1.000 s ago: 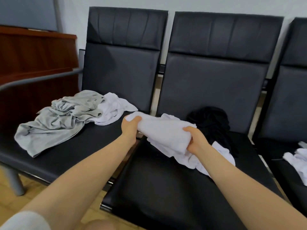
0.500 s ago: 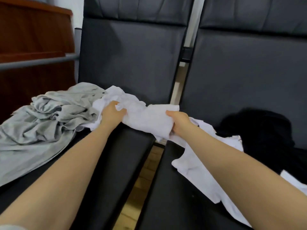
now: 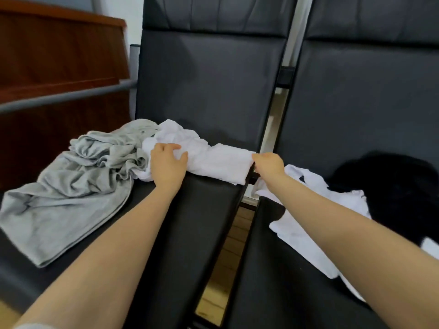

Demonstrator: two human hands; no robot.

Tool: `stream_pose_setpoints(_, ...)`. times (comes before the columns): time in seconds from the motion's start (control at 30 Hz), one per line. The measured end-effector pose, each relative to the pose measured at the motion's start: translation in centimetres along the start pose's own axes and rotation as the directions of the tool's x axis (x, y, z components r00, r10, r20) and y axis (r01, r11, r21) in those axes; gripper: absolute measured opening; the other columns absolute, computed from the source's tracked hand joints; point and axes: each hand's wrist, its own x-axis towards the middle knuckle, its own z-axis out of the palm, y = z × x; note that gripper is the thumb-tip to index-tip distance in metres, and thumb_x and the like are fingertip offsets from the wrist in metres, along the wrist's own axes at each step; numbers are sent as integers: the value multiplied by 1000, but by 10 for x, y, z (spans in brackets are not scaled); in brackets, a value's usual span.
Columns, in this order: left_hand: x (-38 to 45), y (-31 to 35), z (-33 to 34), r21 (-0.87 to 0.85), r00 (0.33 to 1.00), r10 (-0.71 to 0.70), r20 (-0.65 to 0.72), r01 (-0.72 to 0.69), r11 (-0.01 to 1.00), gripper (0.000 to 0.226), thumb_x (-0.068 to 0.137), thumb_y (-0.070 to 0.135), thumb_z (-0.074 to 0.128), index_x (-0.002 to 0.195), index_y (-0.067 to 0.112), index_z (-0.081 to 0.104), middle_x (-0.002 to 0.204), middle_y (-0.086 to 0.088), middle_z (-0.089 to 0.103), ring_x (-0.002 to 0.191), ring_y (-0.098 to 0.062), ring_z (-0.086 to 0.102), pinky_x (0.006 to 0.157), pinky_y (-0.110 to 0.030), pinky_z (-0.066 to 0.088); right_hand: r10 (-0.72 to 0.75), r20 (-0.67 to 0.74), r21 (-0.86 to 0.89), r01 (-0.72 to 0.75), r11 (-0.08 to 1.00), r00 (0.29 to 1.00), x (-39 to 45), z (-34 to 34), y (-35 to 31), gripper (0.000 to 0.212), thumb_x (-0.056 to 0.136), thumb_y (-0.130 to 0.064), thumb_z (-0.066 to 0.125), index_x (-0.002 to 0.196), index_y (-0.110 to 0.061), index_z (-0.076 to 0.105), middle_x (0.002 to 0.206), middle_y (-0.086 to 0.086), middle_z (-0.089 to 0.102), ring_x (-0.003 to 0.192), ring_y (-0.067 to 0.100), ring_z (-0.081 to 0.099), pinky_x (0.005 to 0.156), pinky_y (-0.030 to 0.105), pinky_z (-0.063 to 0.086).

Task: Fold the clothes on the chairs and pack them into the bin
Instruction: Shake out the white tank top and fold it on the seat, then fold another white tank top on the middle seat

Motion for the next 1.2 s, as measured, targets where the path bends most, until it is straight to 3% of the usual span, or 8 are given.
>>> stream_pose_setpoints(0.17,-45,65,-13,-144,990,77,116,-60,988,18,88,24,56,92,12,69,100,-5,61,93,-19,55,82,-29,43,-122,-22,66,123,990,992,-54,-101,15,20,93,-11,52,96,-2,69,83,4,64,72,15,61,68,24,55)
stream_pose_setpoints(0.33,-103,150,12,-270,842,53,537,112,956,30,91,27,54,65,12,54,65,0,53,65,-16,47,59,-26,39,-83,-174,-31,78,996,981,-85,-187,64,25,90,-9,54,87,14,63,71,10,58,65,20,53,63,31,44)
stream_pose_setpoints(0.43,-144,182,38,-164,715,63,696,72,984,27,90,33,55,88,9,67,90,-3,62,86,-21,56,75,-31,47,-5,-87,-142,-7,990,996,-99,-216,89,33,91,-12,57,64,5,50,64,12,45,64,22,43,62,32,36)
stream_pose_setpoints(0.6,-192,181,55,134,761,-20,649,-89,987,59,91,48,53,129,5,49,131,-16,51,121,-33,48,95,-37,41,-63,42,-468,76,881,997,-111,-226,112,46,88,-26,66,58,-15,33,61,-1,36,51,12,35,47,20,24)
stream_pose_setpoints(0.7,-199,176,55,71,778,-41,627,-4,997,26,93,34,53,101,11,63,104,-8,63,106,-30,57,83,-33,42,-91,67,-511,112,852,994,-117,-223,119,19,87,-30,67,85,-12,63,90,2,47,77,17,51,64,21,36)
stream_pose_setpoints(0.83,-210,186,49,-72,764,-3,645,64,995,38,97,25,47,61,11,47,64,1,47,76,-21,48,64,-29,32,-113,50,-514,123,849,992,-124,-223,125,15,90,-22,61,101,-13,65,105,1,54,95,18,56,78,25,41)
stream_pose_setpoints(1.07,-200,241,-7,-404,858,-61,510,301,864,23,99,21,40,103,8,59,97,0,55,89,-17,48,75,-27,36,67,-74,350,-37,936,995,-149,-261,78,6,93,-18,57,94,-15,62,82,-3,59,77,14,55,67,24,46)
stream_pose_setpoints(1.2,-211,265,-49,-536,899,-28,437,286,794,22,100,22,37,102,13,57,98,2,56,91,-13,49,77,-25,34,34,-43,474,-9,881,998,-179,-283,54,11,91,-18,58,90,-13,68,92,7,68,88,22,64,85,39,53)
